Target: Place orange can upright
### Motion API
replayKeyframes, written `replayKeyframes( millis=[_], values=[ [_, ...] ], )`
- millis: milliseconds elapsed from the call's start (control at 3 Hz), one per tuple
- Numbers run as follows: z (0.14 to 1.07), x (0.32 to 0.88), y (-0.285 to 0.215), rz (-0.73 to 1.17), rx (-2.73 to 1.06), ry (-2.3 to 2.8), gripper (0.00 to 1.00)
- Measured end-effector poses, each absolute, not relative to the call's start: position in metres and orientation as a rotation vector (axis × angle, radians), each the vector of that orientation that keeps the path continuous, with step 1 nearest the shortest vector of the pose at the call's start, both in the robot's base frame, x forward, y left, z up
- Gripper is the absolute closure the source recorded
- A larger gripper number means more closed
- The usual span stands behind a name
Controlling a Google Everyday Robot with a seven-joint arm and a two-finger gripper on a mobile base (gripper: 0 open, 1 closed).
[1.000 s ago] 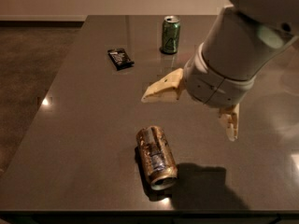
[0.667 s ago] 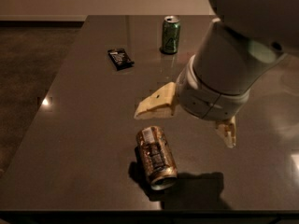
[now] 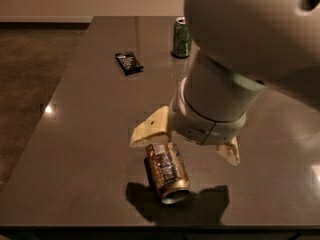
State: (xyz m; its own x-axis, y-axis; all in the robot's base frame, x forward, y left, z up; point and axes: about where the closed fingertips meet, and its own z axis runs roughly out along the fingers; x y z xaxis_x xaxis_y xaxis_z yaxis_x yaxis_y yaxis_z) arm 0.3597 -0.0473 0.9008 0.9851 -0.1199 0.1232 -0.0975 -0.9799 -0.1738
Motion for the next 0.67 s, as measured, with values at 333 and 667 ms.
replayKeyframes(
  millis=[333,667],
  values=[
    [0.8936,0.3617,-0.0364,-0.192,-2.973,0.162,0.00],
    [0.8871,0.3633,-0.0309,-0.188,-2.991,0.154,0.00]
  ],
)
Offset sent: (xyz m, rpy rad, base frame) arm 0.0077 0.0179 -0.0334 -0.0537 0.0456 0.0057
